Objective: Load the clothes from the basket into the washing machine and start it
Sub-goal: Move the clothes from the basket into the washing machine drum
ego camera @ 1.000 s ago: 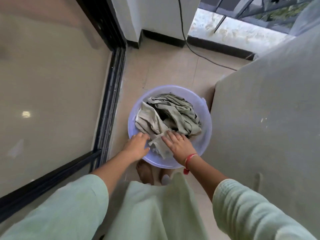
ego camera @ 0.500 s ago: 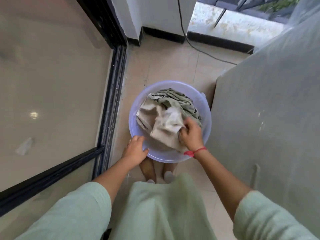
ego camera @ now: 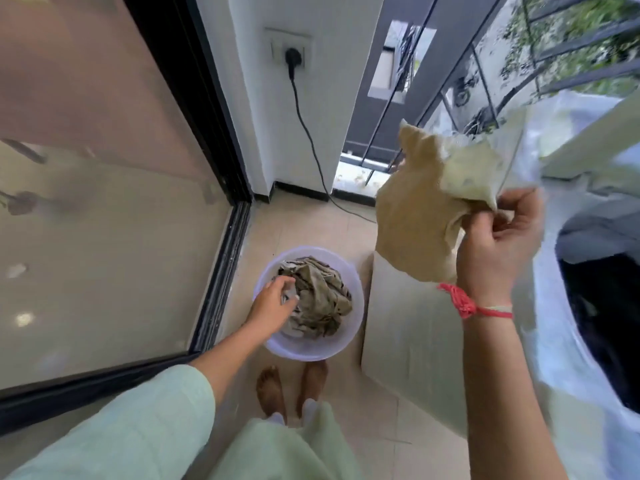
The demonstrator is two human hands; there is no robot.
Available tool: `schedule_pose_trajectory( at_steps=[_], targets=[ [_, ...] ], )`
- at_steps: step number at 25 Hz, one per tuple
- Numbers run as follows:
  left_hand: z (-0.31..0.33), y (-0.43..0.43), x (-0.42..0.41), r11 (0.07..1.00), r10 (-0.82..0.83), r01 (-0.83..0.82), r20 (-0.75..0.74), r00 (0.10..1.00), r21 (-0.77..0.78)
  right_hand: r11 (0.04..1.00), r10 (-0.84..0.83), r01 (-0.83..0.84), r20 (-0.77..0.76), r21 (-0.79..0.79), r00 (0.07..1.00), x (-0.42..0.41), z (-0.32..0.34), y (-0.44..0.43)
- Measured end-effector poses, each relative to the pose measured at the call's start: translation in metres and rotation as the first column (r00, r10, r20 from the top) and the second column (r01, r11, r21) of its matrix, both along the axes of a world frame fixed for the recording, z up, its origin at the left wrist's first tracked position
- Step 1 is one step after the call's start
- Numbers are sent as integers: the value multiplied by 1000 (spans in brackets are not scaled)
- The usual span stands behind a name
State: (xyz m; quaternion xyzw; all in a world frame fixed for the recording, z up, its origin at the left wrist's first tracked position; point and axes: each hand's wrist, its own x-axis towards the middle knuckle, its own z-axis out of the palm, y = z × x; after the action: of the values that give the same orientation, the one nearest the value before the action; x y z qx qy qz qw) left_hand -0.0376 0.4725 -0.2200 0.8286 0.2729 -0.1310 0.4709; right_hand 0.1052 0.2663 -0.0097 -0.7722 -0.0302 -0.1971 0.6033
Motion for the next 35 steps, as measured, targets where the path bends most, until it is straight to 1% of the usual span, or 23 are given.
schedule_pose_trajectory(
  at_steps=[2,4,6,7,9,11,14,16,18,20,22,23,24,26,27,28,29,30,31,32,33,34,35],
  targets=[
    [41,-18,3,996,-18,33,165,986,-86,997,-48,43,76,61,996,-14,39,5],
    [86,-45,8,983,-83,128,299,951,-132,985,-113,91,144,149,983,-24,75,7],
    [125,-78,12,972,-158,214,404,901,-98,970,-167,127,189,207,968,-31,105,6],
    [143,-94,15,971,-175,228,449,876,-66,963,-177,125,212,240,961,-35,120,4],
    [168,-119,22,982,-137,183,509,850,-41,955,-188,117,256,271,948,-45,145,-4],
    [185,-134,30,990,-53,118,563,825,-81,957,-190,107,300,270,935,-51,160,-16],
    [204,-138,50,994,-17,89,691,723,-69,954,-244,147,390,261,888,-47,176,-56],
    [221,-143,67,996,-24,83,752,659,-40,949,-310,246,434,197,846,-39,179,-100],
    [252,-165,82,999,-24,40,800,600,0,921,-369,382,468,71,803,-30,180,-160],
    [285,-203,102,999,-52,20,829,557,49,891,-391,454,478,-20,787,-18,178,-230],
    [315,-246,131,988,-156,94,804,573,124,872,-437,486,355,-57,826,-1,174,-292],
    [324,-268,149,967,-255,157,767,589,201,862,-463,496,236,-107,855,14,164,-322],
    [329,-294,171,930,-368,228,710,601,289,854,-472,482,98,-194,876,30,153,-355],
    [328,-339,209,819,-560,334,527,639,466,887,-402,319,-218,-334,889,56,123,-402],
    [325,-358,224,766,-616,382,423,664,517,910,-353,241,-324,-339,878,63,108,-419],
    [322,-372,237,734,-640,412,347,686,539,922,-330,214,-368,-322,869,65,97,-430],
    [322,-386,248,722,-642,417,309,702,552,920,-346,243,-347,-307,872,67,89,-440],
    [326,-397,259,731,-627,392,322,709,559,907,-384,306,-268,-290,884,68,87,-447],
    [333,-407,265,758,-605,352,389,695,550,886,-432,384,-164,-260,887,69,88,-453],
    [340,-417,270,795,-579,313,494,648,520,869,-467,447,-59,-211,882,69,93,-459],
    [347,-427,272,816,-566,290,592,573,500,854,-497,494,27,-163,868,72,94,-468],
    [347,-437,270,823,-564,282,658,498,493,851,-505,510,76,-126,860,74,91,-478],
    [340,-445,265,824,-567,279,702,431,494,853,-503,509,79,-112,861,76,84,-488]
  ],
)
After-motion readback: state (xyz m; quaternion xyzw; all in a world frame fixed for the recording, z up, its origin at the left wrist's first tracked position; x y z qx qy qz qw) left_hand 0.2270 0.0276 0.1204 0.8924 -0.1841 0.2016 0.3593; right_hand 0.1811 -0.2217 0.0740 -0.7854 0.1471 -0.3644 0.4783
